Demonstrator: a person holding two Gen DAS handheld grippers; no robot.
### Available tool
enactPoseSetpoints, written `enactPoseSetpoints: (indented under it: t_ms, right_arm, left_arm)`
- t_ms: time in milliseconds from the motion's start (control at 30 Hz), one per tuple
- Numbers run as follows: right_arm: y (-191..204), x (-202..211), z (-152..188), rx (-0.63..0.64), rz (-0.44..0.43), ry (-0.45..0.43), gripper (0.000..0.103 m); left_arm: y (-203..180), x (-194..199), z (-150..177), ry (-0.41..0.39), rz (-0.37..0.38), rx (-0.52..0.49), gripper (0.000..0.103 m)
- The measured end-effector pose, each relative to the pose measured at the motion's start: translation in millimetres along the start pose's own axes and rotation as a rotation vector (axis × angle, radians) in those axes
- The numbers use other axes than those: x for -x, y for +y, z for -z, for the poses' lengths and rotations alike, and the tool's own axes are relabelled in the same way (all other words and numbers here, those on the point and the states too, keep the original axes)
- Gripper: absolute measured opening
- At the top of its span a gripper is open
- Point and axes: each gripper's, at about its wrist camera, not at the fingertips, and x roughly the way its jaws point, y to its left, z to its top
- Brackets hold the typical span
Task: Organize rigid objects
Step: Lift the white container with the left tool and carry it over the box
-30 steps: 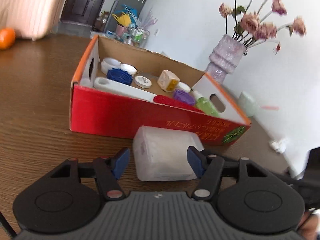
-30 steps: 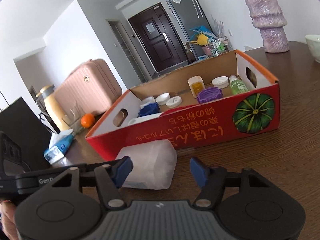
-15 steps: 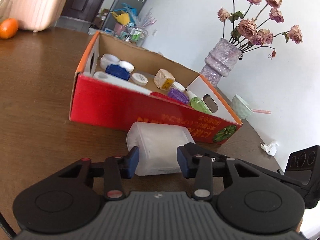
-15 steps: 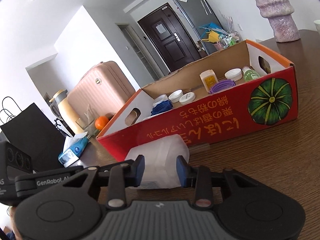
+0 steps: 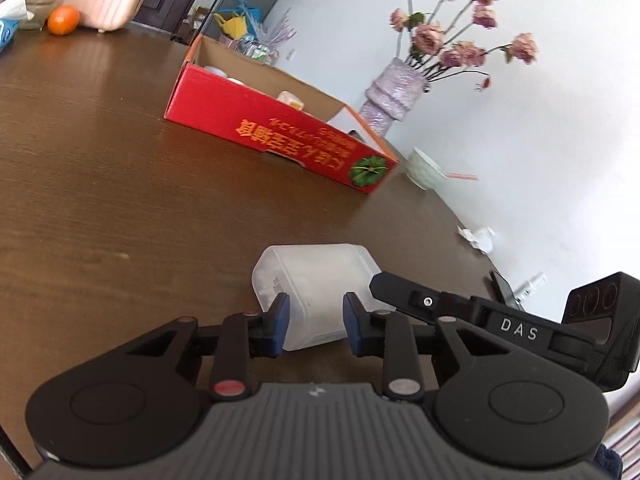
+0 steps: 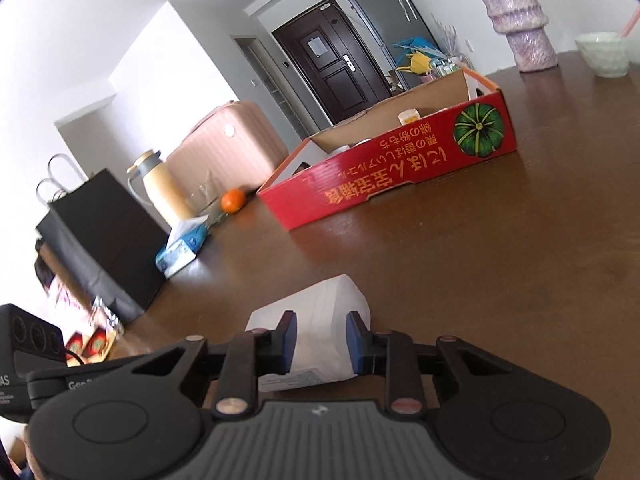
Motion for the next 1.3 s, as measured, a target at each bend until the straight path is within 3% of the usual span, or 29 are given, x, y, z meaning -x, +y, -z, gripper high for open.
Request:
enactPoseSetpoints:
  t_ms: [333,567,733,1000,1300]
  right_arm:
    - [28,57,7,0.058,-0.033,-0.091,0.026]
    - [39,61,-4,0.071,-0.038,-0.13,0.026]
    - [43,46,-32,0.084,-0.043,-0.156,0.026]
    - [40,-2,-110,0.11,-0.068,-0.196,0.026]
    - [19,-87,-183,0.076,-0.094,-0.156,0.026]
  left_arm:
    - [-34,44,8,-0.088,0.02,-0.059,0.029]
    - [-40,49,-9,-0.12,0.007,-0.082,0.029]
    - [-43,39,-47,-0.155,-0.005,-0.126,0.029]
    - [-35,0,-133,-0.219,-0.025,-0.179,0.029]
    - [4,-65,-210,-0.18,-0.066,-0.176,0.029]
